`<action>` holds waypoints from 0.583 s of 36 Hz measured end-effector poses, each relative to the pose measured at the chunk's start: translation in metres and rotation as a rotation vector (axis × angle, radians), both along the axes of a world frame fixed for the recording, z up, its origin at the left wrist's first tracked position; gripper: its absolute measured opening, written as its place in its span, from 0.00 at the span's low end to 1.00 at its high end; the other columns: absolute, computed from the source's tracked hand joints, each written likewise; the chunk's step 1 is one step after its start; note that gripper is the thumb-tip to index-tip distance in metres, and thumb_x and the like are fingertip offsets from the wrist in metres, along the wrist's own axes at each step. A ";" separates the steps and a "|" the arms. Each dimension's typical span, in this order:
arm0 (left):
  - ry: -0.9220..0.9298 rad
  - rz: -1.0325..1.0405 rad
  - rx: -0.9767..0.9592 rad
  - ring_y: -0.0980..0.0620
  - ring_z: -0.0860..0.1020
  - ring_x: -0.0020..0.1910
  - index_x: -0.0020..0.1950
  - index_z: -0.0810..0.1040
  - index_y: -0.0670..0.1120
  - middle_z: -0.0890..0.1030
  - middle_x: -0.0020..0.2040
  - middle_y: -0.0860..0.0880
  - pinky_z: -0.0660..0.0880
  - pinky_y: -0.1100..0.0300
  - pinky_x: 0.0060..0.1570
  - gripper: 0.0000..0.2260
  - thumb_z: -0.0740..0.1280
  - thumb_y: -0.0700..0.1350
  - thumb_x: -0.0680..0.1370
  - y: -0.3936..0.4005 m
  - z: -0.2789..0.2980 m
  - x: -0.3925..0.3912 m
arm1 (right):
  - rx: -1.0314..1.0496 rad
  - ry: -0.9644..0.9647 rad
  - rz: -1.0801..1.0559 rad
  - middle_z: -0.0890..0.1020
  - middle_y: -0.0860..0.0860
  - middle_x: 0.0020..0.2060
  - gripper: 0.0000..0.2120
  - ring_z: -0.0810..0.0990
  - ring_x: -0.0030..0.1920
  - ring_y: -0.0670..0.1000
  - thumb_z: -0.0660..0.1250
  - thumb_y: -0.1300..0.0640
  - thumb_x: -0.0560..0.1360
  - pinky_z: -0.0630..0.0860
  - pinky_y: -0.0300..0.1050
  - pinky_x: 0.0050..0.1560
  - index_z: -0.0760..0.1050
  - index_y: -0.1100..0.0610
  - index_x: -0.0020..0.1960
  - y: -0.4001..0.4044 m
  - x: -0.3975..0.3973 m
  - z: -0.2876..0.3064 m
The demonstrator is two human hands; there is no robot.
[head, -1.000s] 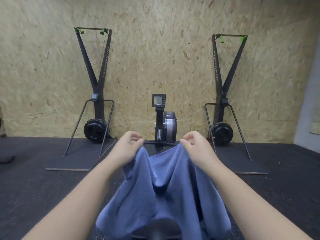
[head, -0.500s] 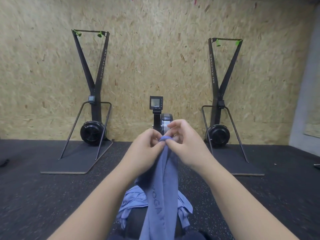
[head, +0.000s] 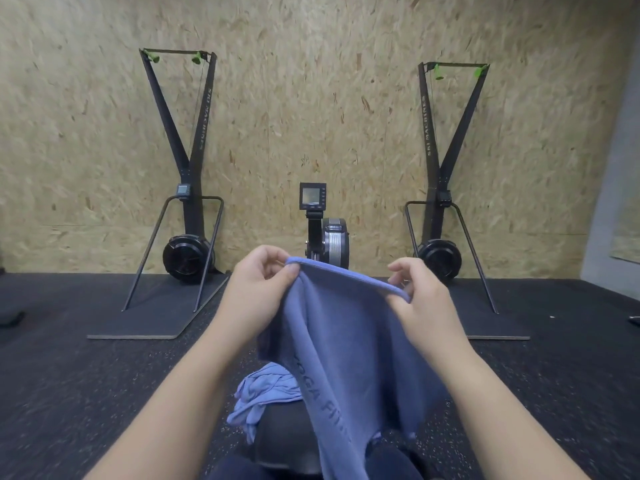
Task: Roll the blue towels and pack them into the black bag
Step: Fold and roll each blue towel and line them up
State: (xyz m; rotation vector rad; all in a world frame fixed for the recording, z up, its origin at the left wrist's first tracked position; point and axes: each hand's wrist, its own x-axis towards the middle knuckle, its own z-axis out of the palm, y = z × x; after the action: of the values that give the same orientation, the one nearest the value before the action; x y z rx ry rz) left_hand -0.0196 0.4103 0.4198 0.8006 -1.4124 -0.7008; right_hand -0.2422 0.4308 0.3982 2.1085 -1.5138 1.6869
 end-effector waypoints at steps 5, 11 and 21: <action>0.121 0.038 0.004 0.53 0.73 0.33 0.42 0.76 0.48 0.77 0.33 0.50 0.70 0.58 0.38 0.07 0.68 0.38 0.78 -0.002 0.000 0.008 | 0.039 -0.129 -0.131 0.77 0.43 0.40 0.10 0.76 0.43 0.47 0.69 0.62 0.74 0.70 0.38 0.40 0.73 0.50 0.50 0.007 -0.017 -0.004; 0.178 0.096 0.058 0.58 0.74 0.30 0.44 0.74 0.46 0.76 0.34 0.50 0.71 0.66 0.33 0.05 0.66 0.38 0.79 -0.004 0.001 0.013 | 0.114 -0.289 -0.152 0.74 0.47 0.31 0.09 0.70 0.32 0.49 0.71 0.55 0.72 0.66 0.44 0.32 0.70 0.52 0.39 0.018 -0.017 -0.007; 0.132 -0.031 0.136 0.59 0.71 0.28 0.49 0.74 0.44 0.75 0.29 0.54 0.69 0.64 0.32 0.04 0.68 0.41 0.77 0.030 -0.019 -0.022 | 0.324 -0.473 0.271 0.74 0.47 0.28 0.11 0.69 0.31 0.46 0.71 0.64 0.70 0.66 0.41 0.33 0.71 0.56 0.33 0.030 0.060 0.000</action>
State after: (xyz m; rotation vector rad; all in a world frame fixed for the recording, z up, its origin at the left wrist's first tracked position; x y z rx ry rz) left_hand -0.0414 0.4400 0.4005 0.8247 -1.2705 -0.8657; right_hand -0.1824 0.4609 0.3979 2.2628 -1.7884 2.3087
